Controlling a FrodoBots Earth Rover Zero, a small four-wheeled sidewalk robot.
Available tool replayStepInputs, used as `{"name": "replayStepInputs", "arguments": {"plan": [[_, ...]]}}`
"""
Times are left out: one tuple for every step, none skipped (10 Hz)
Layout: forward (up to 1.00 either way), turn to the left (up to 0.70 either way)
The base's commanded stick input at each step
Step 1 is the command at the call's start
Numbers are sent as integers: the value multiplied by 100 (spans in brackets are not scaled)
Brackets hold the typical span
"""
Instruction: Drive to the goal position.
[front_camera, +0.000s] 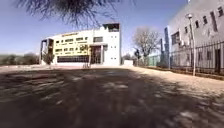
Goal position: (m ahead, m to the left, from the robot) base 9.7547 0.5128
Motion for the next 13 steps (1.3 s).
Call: {"name": "replayStepInputs", "arguments": {"plan": [[100, 0], [100, 0], [100, 0], [100, 0], [100, 0], [100, 0], [100, 0], [100, 0], [100, 0], [100, 0], [100, 0], [100, 0], [100, 0]]}}
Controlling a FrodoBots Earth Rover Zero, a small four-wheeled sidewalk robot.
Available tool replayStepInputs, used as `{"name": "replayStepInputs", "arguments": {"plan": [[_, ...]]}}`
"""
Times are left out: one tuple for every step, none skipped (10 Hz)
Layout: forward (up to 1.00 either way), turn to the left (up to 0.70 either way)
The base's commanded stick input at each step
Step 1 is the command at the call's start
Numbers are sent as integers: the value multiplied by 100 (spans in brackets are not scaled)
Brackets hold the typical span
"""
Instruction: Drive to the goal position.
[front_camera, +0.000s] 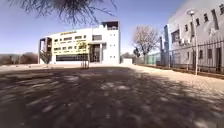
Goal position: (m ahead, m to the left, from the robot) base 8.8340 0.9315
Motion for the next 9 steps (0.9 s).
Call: {"name": "replayStepInputs", "arguments": {"plan": [[100, 0], [79, 0], [31, 0], [100, 0], [100, 0], [100, 0], [100, 0], [100, 0], [100, 0]]}}
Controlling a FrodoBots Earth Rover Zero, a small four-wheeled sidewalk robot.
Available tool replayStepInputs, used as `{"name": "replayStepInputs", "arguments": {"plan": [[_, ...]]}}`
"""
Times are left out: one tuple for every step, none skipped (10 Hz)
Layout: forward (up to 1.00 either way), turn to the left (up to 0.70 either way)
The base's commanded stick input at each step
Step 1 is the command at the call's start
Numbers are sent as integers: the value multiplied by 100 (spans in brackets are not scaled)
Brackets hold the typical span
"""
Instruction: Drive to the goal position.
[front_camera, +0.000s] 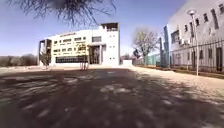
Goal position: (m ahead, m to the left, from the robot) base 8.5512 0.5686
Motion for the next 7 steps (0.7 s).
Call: {"name": "replayStepInputs", "arguments": {"plan": [[100, 0], [100, 0], [100, 0], [100, 0], [100, 0], [100, 0], [100, 0]]}}
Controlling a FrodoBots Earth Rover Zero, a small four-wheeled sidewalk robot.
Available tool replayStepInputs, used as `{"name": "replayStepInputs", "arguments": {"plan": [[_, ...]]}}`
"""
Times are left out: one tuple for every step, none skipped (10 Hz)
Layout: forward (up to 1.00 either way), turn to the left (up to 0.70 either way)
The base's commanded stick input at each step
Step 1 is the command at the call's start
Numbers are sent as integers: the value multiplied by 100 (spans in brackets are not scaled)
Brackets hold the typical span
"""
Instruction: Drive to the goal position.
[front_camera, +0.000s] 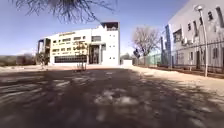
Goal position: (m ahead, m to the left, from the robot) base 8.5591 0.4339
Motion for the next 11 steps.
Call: {"name": "replayStepInputs", "arguments": {"plan": [[100, 0], [100, 0], [100, 0], [100, 0], [100, 0], [100, 0], [100, 0], [100, 0], [100, 0], [100, 0], [100, 0]]}}
